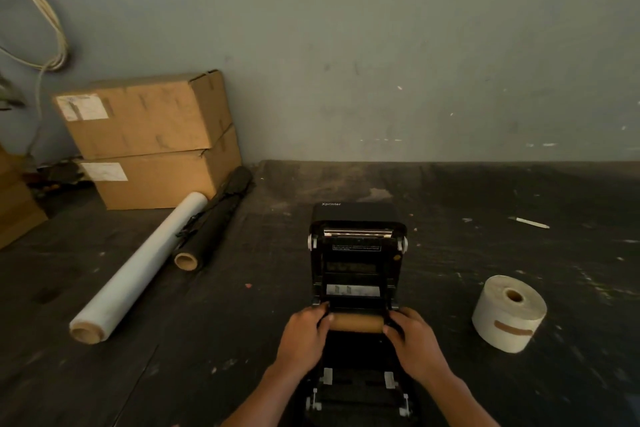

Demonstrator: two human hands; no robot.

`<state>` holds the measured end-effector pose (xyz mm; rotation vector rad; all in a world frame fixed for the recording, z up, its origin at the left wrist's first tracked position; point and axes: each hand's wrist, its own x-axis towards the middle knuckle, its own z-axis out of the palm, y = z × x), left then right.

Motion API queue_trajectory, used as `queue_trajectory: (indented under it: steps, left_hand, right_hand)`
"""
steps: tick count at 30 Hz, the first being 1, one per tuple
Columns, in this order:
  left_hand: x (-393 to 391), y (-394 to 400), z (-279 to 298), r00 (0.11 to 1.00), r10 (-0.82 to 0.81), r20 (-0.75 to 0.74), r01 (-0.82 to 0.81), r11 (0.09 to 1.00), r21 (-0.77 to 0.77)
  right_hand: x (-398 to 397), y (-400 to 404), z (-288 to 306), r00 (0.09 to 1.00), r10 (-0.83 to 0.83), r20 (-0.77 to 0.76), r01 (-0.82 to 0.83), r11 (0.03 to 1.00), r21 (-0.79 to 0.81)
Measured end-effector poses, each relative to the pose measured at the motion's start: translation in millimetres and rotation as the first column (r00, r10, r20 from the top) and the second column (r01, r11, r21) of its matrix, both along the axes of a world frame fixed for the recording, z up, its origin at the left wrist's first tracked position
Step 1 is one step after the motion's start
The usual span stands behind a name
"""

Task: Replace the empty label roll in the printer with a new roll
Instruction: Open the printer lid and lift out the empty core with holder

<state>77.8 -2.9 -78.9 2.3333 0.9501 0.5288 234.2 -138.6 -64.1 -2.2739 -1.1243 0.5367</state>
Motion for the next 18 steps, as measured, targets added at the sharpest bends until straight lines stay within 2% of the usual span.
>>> queue_trajectory:
  steps: [6,9,11,13,15,18]
  left_hand:
    - [5,1,25,0.992,-0.024,0.125,0.027,0.999,-0.018]
    - [4,0,46,0.98,-0.023,0.197,0.047,0.992,-0.119]
    - [4,-3,58,0.959,0.013,0.283,0.061,0.966,-0.252]
    - [6,-10,67,0.926,0.065,0.371,0.117,0.887,-0.447]
    - [12,-22,75,0.915,0.094,0.391,0.182,0.772,-0.609]
    - [23,-47,74,0.925,0.102,0.367,0.202,0.685,-0.7]
  right_hand:
    - [-8,-3,16,0.997,-0.081,0.006,0.08,0.993,0.091]
    - [-13,-14,35,0.988,-0.102,-0.114,0.124,0.97,0.21]
    - [-16,-23,47,0.965,-0.137,-0.225,0.195,0.945,0.261]
    - [-19,-32,56,0.921,-0.161,-0.354,0.275,0.913,0.301]
    - [-26,-45,63,0.847,-0.163,-0.506,0.36,0.876,0.321]
    - [-41,-66,72,0.695,-0.169,-0.698,0.511,0.8,0.315]
